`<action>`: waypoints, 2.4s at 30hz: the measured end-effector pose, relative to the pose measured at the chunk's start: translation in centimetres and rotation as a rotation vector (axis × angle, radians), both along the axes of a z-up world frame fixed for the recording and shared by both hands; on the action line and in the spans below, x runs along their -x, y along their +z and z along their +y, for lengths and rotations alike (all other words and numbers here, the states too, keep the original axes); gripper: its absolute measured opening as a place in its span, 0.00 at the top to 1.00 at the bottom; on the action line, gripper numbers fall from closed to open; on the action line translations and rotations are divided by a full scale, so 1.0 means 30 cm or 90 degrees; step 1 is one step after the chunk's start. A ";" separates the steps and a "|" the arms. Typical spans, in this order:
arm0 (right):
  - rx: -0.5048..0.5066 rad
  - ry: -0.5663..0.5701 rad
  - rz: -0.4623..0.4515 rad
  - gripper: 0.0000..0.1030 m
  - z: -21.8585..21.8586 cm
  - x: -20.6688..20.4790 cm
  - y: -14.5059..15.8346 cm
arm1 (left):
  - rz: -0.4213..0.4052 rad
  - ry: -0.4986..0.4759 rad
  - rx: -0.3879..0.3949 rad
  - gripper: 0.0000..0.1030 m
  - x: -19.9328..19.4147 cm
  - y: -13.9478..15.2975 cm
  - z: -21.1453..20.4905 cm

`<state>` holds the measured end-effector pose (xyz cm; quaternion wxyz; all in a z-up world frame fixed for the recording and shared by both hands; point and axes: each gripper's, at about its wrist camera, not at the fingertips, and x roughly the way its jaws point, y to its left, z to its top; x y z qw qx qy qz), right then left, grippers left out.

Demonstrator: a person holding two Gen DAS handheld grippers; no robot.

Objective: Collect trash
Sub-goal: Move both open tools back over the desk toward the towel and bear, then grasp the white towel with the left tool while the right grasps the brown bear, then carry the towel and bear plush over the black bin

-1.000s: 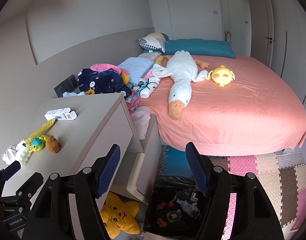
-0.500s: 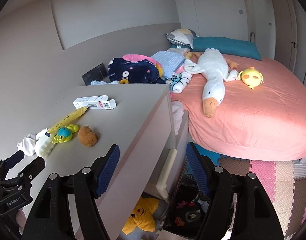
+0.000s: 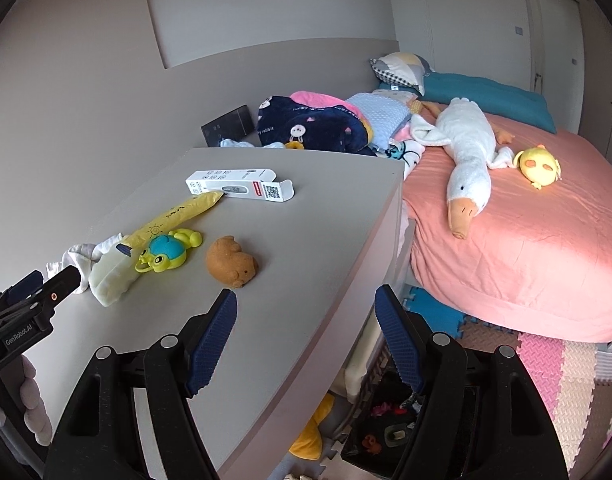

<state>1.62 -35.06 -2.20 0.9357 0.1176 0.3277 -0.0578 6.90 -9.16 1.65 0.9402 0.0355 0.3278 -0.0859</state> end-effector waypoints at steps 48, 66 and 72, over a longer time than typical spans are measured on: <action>0.051 0.142 0.072 0.60 0.243 -0.244 -0.065 | 0.089 0.049 0.076 0.47 -0.279 -0.113 0.259; 0.031 0.182 0.034 0.60 0.258 -0.094 0.023 | 0.049 0.094 0.061 0.49 -0.192 -0.029 0.308; 0.016 0.188 0.021 0.60 0.233 -0.038 0.048 | 0.035 0.100 0.057 0.49 -0.133 0.017 0.316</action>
